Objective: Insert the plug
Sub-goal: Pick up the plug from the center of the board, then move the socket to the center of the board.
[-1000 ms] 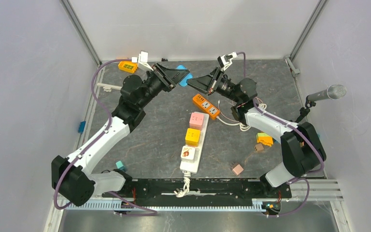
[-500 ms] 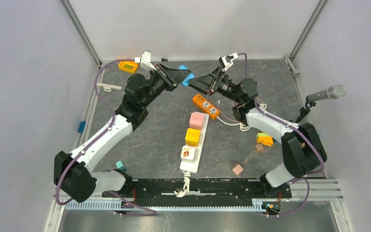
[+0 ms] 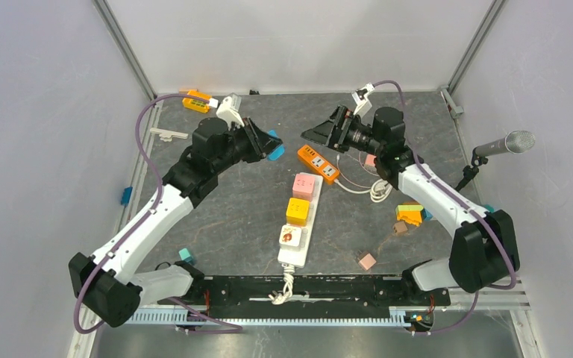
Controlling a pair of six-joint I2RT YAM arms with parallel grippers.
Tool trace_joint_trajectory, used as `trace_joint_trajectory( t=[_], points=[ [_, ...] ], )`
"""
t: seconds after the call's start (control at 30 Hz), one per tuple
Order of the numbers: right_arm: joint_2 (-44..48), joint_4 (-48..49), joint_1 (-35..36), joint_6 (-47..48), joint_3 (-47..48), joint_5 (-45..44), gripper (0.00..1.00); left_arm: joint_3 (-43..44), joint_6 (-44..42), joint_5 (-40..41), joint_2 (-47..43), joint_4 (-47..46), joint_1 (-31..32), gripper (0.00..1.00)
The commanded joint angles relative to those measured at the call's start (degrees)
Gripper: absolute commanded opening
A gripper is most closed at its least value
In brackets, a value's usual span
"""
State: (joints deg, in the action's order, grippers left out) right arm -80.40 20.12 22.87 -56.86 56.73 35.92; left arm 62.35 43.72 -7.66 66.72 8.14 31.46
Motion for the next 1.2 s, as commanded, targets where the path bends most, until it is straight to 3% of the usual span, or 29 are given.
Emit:
trace_joint_trajectory(
  t=[0.0, 0.07, 0.2, 0.57, 0.77, 1.03, 1.17],
  points=[
    [2.07, -27.43, -1.46, 19.01, 6.69, -9.12, 0.98, 4.1, -14.11, 0.24, -2.45, 17.23, -0.93, 0.02],
    [2.0, -35.59, -2.31, 21.34, 9.0, -15.17, 0.98, 5.72, -15.84, 3.14, -2.31, 23.81, -1.52, 0.02],
    [1.64, -37.95, -3.99, 23.5, 6.34, -17.38, 0.98, 7.71, -17.31, 4.03, -1.56, 32.51, -2.75, 0.02],
    [-10.68, -38.26, -3.19, 25.2, 0.41, 1.98, 0.98, 13.0, -14.99, -0.87, 8.89, 53.18, -3.93, 0.02],
    [-15.12, -33.55, 0.72, 22.9, -1.73, 6.64, 0.98, 12.66, -14.2, -2.41, 11.69, 56.91, -4.13, 0.02],
    [-21.26, -27.76, 4.66, 20.13, -1.8, 9.39, 0.98, 13.77, -7.25, 7.17, 10.5, 60.86, -4.76, 0.02],
    [-23.91, -27.41, 5.5, 20.44, 0.92, 10.76, 0.98, 16.42, -9.23, 2.15, 15.06, 62.49, -4.92, 0.02]
  ],
)
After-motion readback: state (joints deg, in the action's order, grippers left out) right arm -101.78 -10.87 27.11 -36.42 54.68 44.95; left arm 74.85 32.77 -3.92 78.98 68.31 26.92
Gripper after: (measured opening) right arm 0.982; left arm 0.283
